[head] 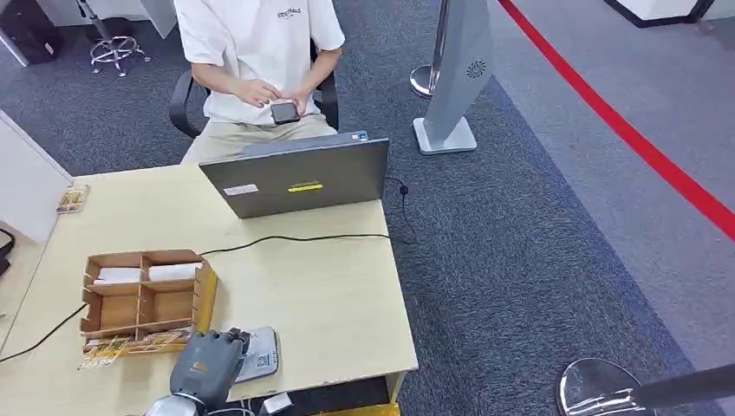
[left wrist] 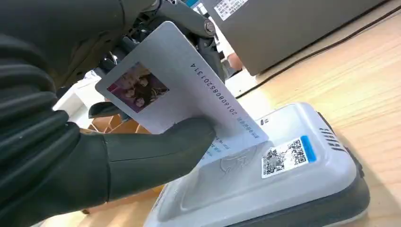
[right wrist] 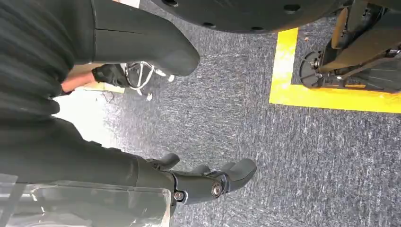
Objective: Pass the card to the sensor for recognition and then transmit it.
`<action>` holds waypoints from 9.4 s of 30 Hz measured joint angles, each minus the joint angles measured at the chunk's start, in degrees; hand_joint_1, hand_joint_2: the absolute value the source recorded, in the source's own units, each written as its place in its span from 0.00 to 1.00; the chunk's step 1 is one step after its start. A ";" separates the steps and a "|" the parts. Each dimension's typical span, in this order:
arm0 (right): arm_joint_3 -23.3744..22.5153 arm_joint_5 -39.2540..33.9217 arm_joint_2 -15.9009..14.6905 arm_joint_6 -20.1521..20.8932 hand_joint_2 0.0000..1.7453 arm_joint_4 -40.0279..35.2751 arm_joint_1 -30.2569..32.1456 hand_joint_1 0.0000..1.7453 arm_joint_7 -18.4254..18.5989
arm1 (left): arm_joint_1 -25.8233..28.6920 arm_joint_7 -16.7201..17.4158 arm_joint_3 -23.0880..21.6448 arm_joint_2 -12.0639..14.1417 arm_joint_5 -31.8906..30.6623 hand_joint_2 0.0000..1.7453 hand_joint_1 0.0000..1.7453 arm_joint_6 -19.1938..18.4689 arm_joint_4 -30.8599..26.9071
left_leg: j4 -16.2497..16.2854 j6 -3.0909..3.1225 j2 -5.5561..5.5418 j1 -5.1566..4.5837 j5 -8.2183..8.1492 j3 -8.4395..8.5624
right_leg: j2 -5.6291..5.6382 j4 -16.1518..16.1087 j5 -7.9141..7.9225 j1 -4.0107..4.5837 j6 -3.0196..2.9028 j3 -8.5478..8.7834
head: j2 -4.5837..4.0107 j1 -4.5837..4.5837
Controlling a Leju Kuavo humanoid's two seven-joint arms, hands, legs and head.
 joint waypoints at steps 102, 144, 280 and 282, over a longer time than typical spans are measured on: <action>-0.41 -0.08 -0.48 1.29 1.00 0.55 0.42 0.00 1.62 | -8.13 -8.42 1.42 1.61 -0.79 1.00 0.00 16.76 -19.36 | -0.01 0.01 0.04 0.02 0.07 -0.29 | 0.06 0.01 0.05 0.01 -0.02 -0.31 | 0.00 0.02; -4.26 -1.05 -0.46 0.79 1.00 0.55 0.38 0.00 3.52 | 18.68 6.54 6.30 8.81 6.56 1.00 0.00 28.65 -13.94 | -0.02 0.02 -0.02 0.01 0.07 -0.29 | -0.04 0.01 0.04 0.01 0.01 -0.25 | 0.00 0.02; -3.32 3.08 -0.48 2.60 1.00 0.55 0.09 0.00 3.93 | 5.66 -5.81 29.09 -8.74 0.74 1.00 0.00 26.62 7.34 | -0.01 0.01 -0.02 0.01 0.08 -0.25 | -0.03 0.01 0.06 0.01 0.01 -0.24 | 0.00 0.02; -3.32 3.08 -0.48 2.60 1.00 0.55 0.09 0.00 3.93 | 5.65 -5.81 29.05 -8.74 0.76 1.00 0.00 26.42 7.34 | -0.01 0.01 -0.02 0.01 0.08 -0.25 | -0.03 0.01 0.06 0.00 0.01 -0.25 | 0.00 0.02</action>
